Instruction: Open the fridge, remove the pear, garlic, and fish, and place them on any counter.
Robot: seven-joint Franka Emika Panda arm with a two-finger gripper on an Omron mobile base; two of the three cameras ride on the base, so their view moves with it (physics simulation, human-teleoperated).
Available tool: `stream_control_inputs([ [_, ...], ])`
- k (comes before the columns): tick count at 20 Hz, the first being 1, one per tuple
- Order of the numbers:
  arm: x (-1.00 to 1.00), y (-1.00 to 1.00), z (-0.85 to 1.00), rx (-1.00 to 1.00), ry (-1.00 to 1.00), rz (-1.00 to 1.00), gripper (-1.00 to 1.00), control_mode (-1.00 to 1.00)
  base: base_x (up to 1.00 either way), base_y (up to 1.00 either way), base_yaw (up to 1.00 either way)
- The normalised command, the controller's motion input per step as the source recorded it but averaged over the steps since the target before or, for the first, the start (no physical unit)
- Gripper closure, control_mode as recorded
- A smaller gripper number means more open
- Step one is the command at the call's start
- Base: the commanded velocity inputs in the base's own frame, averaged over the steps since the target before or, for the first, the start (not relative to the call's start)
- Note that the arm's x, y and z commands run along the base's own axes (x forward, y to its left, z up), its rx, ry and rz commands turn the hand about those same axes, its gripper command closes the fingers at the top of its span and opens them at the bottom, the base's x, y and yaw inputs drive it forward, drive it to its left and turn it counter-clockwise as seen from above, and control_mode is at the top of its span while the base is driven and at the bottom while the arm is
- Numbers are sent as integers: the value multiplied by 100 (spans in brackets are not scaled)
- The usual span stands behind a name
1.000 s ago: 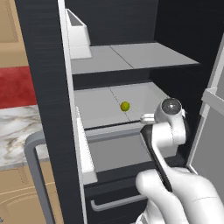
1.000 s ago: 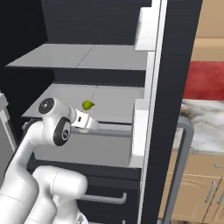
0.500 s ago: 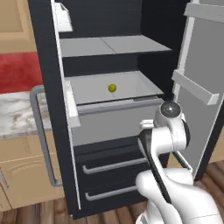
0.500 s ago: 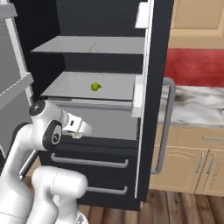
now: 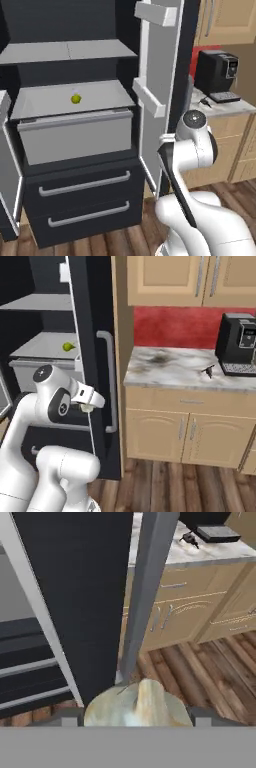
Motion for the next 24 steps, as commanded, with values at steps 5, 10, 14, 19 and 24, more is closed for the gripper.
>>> stream_control_inputs([
  [5, 0, 0, 0, 0, 0, 0, 100, 100, 0, -100, 0],
  [10, 0, 0, 0, 0, 0, 0, 100, 100, 73, -90, 18],
  [14, 0, 0, 0, 0, 0, 0, 100, 100, 100, -63, 34],
  [19, 0, 0, 0, 0, 0, 0, 100, 100, 100, -70, 34],
  [24, 33, -17, 0, 6, 1, 6, 100, -100, 60, -37, 14],
])
